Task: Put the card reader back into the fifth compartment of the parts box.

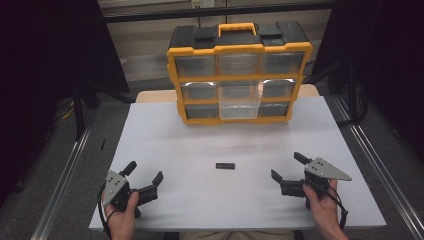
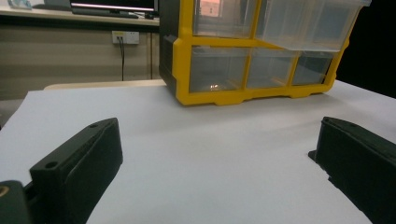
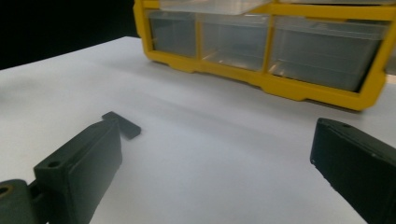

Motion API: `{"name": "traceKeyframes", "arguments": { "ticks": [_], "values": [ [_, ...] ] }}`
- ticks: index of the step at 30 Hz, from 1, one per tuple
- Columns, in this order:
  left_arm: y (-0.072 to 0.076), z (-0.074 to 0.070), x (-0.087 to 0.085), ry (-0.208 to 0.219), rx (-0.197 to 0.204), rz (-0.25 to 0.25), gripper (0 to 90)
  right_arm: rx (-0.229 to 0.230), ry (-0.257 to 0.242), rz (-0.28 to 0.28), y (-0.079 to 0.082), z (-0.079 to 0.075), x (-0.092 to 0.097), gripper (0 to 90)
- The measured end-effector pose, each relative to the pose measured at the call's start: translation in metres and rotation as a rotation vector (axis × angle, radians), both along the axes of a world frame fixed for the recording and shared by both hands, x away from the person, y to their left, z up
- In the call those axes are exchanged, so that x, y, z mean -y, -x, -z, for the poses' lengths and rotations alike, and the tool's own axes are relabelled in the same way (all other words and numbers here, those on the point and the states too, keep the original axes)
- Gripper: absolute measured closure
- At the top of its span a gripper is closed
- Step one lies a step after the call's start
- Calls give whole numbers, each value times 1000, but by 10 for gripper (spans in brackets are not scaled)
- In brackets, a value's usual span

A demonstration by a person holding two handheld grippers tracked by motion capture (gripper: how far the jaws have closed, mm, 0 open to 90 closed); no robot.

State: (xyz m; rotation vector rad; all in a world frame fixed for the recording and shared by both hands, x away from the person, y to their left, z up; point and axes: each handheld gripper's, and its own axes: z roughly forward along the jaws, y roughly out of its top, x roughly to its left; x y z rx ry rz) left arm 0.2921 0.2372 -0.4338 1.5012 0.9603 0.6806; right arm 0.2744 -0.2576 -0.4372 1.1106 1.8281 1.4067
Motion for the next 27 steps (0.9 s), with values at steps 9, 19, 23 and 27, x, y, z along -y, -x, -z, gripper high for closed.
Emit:
{"name": "traceKeyframes", "arguments": {
  "ticks": [9,19,23,27],
  "values": [
    [0,1,-1,13,-20,8,9,6,18,-40,-10,-5,-14,37],
    [3,-1,2,-16,2,15,9,-13,21,-101,-28,-9,-32,24],
    [4,-2,3,-15,4,28,9,-38,18,-127,-34,-12,-34,17],
    [3,-2,2,-16,3,25,9,-61,28,-142,-38,-13,-36,14]
  ]
}}
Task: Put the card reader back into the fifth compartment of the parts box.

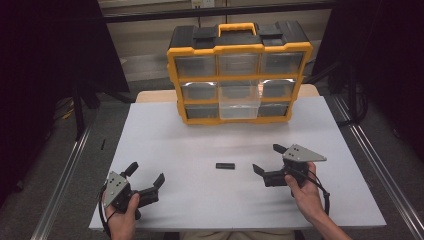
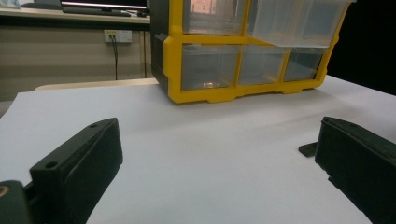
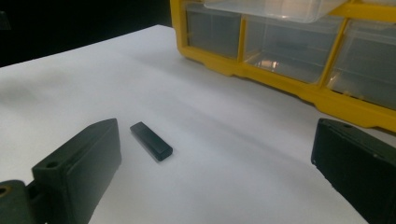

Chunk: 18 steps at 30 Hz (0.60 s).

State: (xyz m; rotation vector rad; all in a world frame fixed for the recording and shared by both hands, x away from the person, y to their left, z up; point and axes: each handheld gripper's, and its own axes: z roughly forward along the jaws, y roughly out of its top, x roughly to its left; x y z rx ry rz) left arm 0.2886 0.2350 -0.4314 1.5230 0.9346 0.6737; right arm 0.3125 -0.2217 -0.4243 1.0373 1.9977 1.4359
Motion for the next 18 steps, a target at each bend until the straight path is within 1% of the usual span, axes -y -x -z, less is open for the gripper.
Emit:
{"name": "traceKeyframes", "arguments": {
  "ticks": [1,2,6,9,11,13,16,18],
  "values": [
    [0,0,0,-1,0,1,9,-23,6,-13,-2,0,-1,14],
    [0,0,0,0,1,0,9,-23,6,-13,-2,0,-1,14],
    [0,0,0,-2,2,0,9,-53,29,-48,-8,-2,-7,14],
    [-1,0,0,-2,-1,3,9,-58,37,-57,-10,-3,-10,13],
    [-1,0,0,-7,-3,5,9,-77,40,-72,-13,-4,-12,14],
    [-1,0,0,-2,-3,6,9,-92,45,-87,-16,-4,-14,14],
    [0,0,0,-2,0,6,9,-108,55,-104,-19,-6,-18,14],
    [0,0,1,-16,6,6,9,-144,59,-115,-23,-5,-20,14]
  ]
}}
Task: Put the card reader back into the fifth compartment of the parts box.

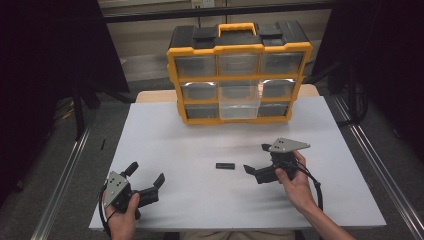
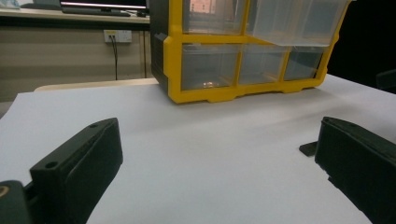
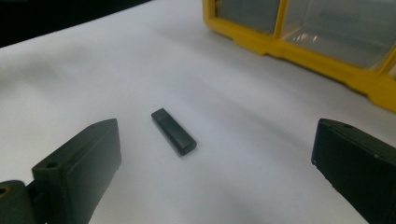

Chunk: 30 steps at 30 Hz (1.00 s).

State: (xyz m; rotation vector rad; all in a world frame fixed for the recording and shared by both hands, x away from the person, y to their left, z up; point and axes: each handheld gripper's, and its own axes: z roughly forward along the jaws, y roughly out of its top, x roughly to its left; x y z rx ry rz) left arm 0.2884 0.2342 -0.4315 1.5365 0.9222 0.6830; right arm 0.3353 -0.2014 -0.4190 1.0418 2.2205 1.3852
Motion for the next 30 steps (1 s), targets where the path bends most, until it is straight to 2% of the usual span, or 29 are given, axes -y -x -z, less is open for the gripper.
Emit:
{"name": "traceKeyframes", "arguments": {
  "ticks": [2,9,10,18,26,30],
  "values": [
    [0,0,1,1,-5,10,10,-18,3,-10,-4,1,-2,18],
    [-1,0,1,6,-3,7,11,-36,12,-29,-12,-2,-13,24],
    [-1,0,1,6,-3,7,11,-46,24,-43,-15,-2,-16,23],
    [-1,0,0,4,-2,9,11,-80,30,-95,-23,-3,-26,20],
    [-1,0,0,3,-8,11,11,-124,84,-161,-34,-2,-40,21],
    [-1,0,0,15,-11,8,11,-134,104,-172,-37,0,-44,26]
  ]
}}
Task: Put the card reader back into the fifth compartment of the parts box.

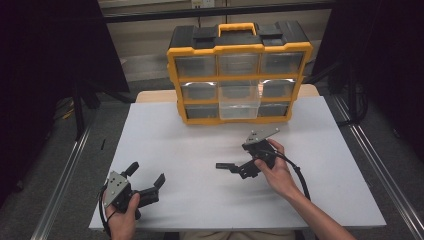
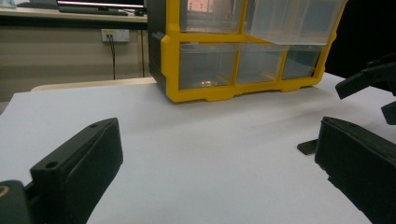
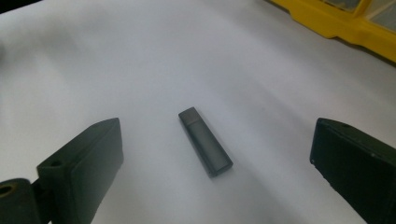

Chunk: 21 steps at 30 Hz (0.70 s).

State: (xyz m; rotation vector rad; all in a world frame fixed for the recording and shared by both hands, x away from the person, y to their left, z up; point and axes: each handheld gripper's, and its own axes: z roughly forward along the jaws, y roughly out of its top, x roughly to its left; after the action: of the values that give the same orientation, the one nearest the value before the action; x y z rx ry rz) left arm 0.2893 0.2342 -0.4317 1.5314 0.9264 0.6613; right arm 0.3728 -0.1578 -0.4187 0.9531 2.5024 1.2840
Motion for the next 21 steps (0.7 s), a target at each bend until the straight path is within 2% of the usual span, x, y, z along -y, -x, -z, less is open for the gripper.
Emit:
{"name": "traceKeyframes", "arguments": {
  "ticks": [9,17,20,21],
  "values": [
    [0,0,0,1,0,5,11,-11,86,-33,-9,-3,-14,30],
    [0,0,-2,-11,3,10,11,-45,145,-90,-19,-1,-24,38],
    [0,0,-1,-10,2,11,10,-84,172,-117,-23,0,-29,65],
    [0,0,-1,-7,-1,11,10,-84,172,-117,-23,0,-29,65]
  ]
}}
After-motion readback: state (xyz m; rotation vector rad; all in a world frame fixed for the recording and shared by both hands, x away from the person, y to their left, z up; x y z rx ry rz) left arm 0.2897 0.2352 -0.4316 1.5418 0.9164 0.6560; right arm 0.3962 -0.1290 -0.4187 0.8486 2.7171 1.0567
